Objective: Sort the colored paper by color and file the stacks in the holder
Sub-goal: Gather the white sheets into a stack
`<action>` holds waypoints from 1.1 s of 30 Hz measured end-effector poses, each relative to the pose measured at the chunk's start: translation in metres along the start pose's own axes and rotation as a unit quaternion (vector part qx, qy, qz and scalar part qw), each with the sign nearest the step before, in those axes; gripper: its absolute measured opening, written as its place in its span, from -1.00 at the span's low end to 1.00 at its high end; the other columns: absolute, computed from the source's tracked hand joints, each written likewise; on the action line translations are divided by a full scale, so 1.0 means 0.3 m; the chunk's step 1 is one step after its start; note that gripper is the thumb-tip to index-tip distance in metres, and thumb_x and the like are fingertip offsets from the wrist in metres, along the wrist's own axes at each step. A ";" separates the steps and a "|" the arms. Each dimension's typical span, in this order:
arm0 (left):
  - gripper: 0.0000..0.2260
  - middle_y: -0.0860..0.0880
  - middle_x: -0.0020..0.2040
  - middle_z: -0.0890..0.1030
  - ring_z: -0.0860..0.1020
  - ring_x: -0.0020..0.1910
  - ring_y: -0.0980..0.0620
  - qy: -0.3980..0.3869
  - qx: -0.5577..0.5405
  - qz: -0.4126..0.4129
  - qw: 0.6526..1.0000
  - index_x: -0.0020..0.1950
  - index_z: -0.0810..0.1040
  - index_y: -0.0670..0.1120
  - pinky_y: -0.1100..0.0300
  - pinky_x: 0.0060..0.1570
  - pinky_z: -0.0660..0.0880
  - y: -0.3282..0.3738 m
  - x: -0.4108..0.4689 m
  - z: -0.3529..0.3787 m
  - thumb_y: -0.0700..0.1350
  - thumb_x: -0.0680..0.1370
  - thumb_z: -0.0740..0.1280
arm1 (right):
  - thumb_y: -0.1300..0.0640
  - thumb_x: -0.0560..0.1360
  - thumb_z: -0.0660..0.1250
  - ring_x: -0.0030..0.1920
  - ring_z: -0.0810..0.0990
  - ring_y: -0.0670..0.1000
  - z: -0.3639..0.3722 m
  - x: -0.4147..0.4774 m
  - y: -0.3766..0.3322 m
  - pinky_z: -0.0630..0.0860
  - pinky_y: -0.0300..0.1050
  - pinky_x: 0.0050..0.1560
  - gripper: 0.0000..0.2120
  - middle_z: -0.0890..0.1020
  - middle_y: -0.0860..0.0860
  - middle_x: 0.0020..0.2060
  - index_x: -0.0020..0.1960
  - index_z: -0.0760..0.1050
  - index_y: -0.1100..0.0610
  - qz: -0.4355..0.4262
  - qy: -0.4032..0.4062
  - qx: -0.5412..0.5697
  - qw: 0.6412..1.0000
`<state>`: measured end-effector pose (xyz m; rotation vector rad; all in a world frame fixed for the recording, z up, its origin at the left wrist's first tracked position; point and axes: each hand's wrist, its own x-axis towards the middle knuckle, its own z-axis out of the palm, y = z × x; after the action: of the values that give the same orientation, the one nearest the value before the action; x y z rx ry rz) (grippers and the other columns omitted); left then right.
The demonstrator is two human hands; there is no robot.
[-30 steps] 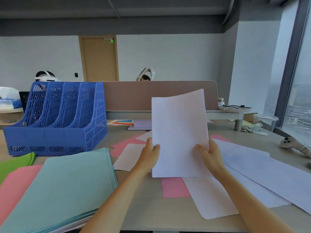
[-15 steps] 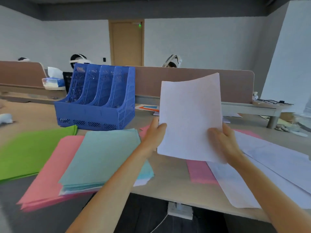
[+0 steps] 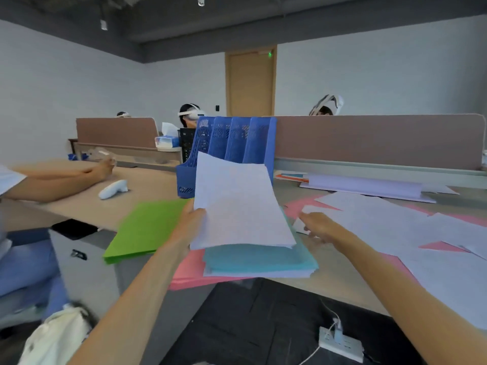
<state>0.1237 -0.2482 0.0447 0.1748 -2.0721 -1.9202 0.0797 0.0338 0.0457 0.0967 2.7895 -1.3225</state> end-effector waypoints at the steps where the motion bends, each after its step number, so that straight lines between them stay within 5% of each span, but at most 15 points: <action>1: -0.66 -0.01 -0.09 0.57 0.50 -0.22 0.06 0.000 0.005 -0.011 1.000 0.13 0.50 -0.06 0.19 -0.25 0.42 -0.023 0.006 -0.021 -0.36 0.54 0.05 | -0.16 0.61 0.10 0.02 0.54 0.12 0.018 0.010 0.006 0.52 0.00 0.07 -0.51 0.51 0.15 0.18 0.27 0.41 0.23 0.002 -0.004 -0.045 0.999; 5: -0.60 -0.08 0.18 0.58 0.54 0.01 -0.05 -0.024 0.033 -0.039 0.998 0.26 0.46 -0.07 0.12 -0.05 0.49 -0.087 0.026 -0.046 -0.31 0.51 0.04 | -0.04 0.51 0.37 0.25 0.44 0.10 0.060 0.032 0.012 0.45 -0.07 0.08 -0.34 0.33 0.09 0.42 0.48 0.20 0.19 -0.015 -0.030 -0.065 0.997; 8: -0.59 -0.01 0.18 0.55 0.51 0.11 -0.04 -0.037 0.057 -0.032 0.997 0.22 0.43 -0.01 0.10 0.12 0.44 -0.083 0.006 -0.028 -0.36 0.52 0.01 | 0.06 0.46 0.44 0.25 0.43 0.11 0.076 0.043 0.010 0.47 -0.05 0.09 -0.27 0.34 0.11 0.41 0.49 0.16 0.18 -0.008 -0.025 -0.079 0.997; 13: -0.58 -0.02 0.12 0.53 0.50 0.08 -0.05 -0.047 0.069 -0.019 0.996 0.21 0.38 0.02 0.19 -0.01 0.40 -0.097 0.000 -0.025 -0.39 0.53 0.00 | 0.21 0.39 0.49 0.27 0.42 0.13 0.076 0.074 0.014 0.46 -0.05 -0.01 -0.29 0.38 0.09 0.34 0.45 0.24 0.15 0.005 0.020 -0.003 1.000; 20: -0.67 -0.08 0.03 0.53 0.48 -0.01 -0.05 -0.065 0.107 -0.020 0.992 0.09 0.40 -0.03 0.15 -0.03 0.41 -0.094 0.002 -0.026 -0.37 0.54 0.01 | 0.27 0.31 0.52 0.09 0.56 0.11 0.058 0.089 -0.001 0.51 -0.09 -0.03 -0.45 0.58 0.13 0.12 0.26 0.46 0.18 -0.003 0.050 0.048 0.998; 23: -0.67 -0.08 0.05 0.52 0.48 0.01 -0.06 -0.067 0.104 -0.018 0.992 0.12 0.39 -0.02 0.14 -0.02 0.42 -0.093 0.004 -0.024 -0.37 0.54 0.01 | 0.32 0.34 0.49 -0.01 0.55 0.09 0.058 0.079 -0.022 0.46 -0.15 -0.20 -0.54 0.59 0.13 0.07 0.21 0.48 0.20 -0.014 0.048 0.076 0.996; 30: -0.67 -0.10 0.10 0.53 0.50 0.08 -0.11 -0.072 0.125 -0.030 0.989 0.19 0.41 -0.06 0.10 0.06 0.45 -0.092 0.009 -0.024 -0.35 0.56 0.02 | 0.29 0.45 0.42 -0.25 0.57 0.01 0.057 0.060 -0.068 0.51 -0.14 -0.25 -0.77 0.60 0.12 -0.15 0.08 0.49 0.27 -0.013 0.022 0.190 0.982; 33: -0.66 -0.08 0.10 0.52 0.50 0.11 -0.12 -0.072 0.122 -0.033 0.989 0.19 0.39 -0.04 0.06 0.12 0.46 -0.090 0.008 -0.024 -0.35 0.56 0.01 | 0.20 0.46 0.42 -0.39 0.62 0.01 0.063 0.065 -0.058 0.51 -0.22 -0.47 -0.63 0.65 0.17 -0.13 0.20 0.43 0.29 0.046 -0.028 0.187 0.981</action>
<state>0.1204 -0.2582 0.0187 0.1639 -2.4249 -1.7555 0.0591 0.0088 0.0456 0.1975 2.4235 -1.7760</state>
